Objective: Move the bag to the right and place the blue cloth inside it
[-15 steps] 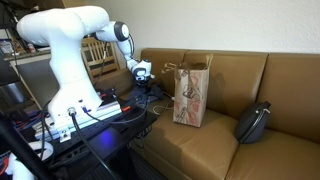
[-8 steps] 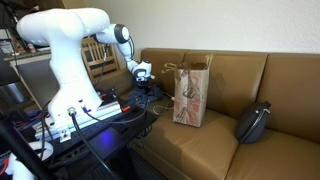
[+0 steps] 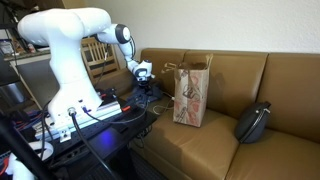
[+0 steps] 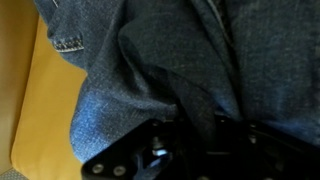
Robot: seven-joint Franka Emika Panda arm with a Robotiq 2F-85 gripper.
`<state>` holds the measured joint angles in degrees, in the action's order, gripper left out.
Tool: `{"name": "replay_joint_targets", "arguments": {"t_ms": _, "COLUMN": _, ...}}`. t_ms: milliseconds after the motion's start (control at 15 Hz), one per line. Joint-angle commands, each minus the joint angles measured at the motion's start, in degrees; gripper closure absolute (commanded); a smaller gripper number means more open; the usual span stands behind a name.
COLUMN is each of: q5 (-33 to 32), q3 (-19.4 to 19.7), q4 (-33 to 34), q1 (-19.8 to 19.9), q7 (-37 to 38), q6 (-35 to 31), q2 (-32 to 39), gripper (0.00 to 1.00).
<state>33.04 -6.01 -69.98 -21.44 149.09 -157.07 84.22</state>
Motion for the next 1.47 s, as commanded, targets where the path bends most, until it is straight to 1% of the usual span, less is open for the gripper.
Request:
{"name": "replay_joint_targets", "arguments": {"t_ms": 0, "q5": -0.41, "q3": -4.12, "q4": 1.30, "q1": 3.35, "q7": -5.23, "q6": -1.65, "q2": -0.50, "gripper": 0.97}}
{"name": "replay_joint_targets", "arguments": {"t_ms": 133, "q5": 0.55, "q3": -8.22, "q4": -2.68, "q1": 6.89, "q7": -11.39, "q6": -6.32, "q2": -4.44, "gripper": 0.96}}
{"name": "replay_joint_targets", "arguments": {"t_ms": 267, "q5": 1.36, "q3": -13.43, "q4": -7.86, "q1": 11.20, "q7": -18.08, "q6": -11.48, "q2": -9.14, "gripper": 0.96}}
{"name": "replay_joint_targets", "arguments": {"t_ms": 467, "q5": 1.68, "q3": -24.71, "q4": -13.89, "q1": 20.16, "q7": -29.67, "q6": -18.98, "q2": -13.05, "gripper": 0.96}}
{"name": "replay_joint_targets", "arguments": {"t_ms": 733, "q5": -1.49, "q3": -40.84, "q4": -24.09, "q1": 33.09, "q7": -43.16, "q6": -31.44, "q2": -16.13, "gripper": 0.96}}
{"name": "replay_joint_targets", "arguments": {"t_ms": 867, "q5": -3.67, "q3": -45.37, "q4": -29.92, "q1": 36.95, "q7": -45.83, "q6": -39.83, "q2": -18.30, "gripper": 0.96}}
{"name": "replay_joint_targets", "arguments": {"t_ms": 1000, "q5": -4.86, "q3": -48.29, "q4": -35.76, "q1": 39.43, "q7": -46.11, "q6": -49.17, "q2": -21.27, "gripper": 0.96}}
{"name": "replay_joint_targets", "arguments": {"t_ms": 1067, "q5": -1.45, "q3": -42.27, "q4": -28.95, "q1": 34.91, "q7": -43.37, "q6": -42.79, "q2": -26.72, "gripper": 0.96}}
{"name": "replay_joint_targets", "arguments": {"t_ms": 1133, "q5": -0.74, "q3": -42.16, "q4": -30.57, "q1": 35.19, "q7": -42.91, "q6": -43.58, "q2": -29.31, "gripper": 0.96}}
{"name": "replay_joint_targets", "arguments": {"t_ms": 1267, "q5": 2.45, "q3": -38.85, "q4": -29.54, "q1": 33.49, "q7": -40.43, "q6": -42.36, "q2": -35.35, "gripper": 0.96}}
{"name": "replay_joint_targets", "arguments": {"t_ms": 1400, "q5": 7.00, "q3": -35.20, "q4": -29.56, "q1": 31.93, "q7": -37.65, "q6": -41.92, "q2": -42.07, "gripper": 0.96}}
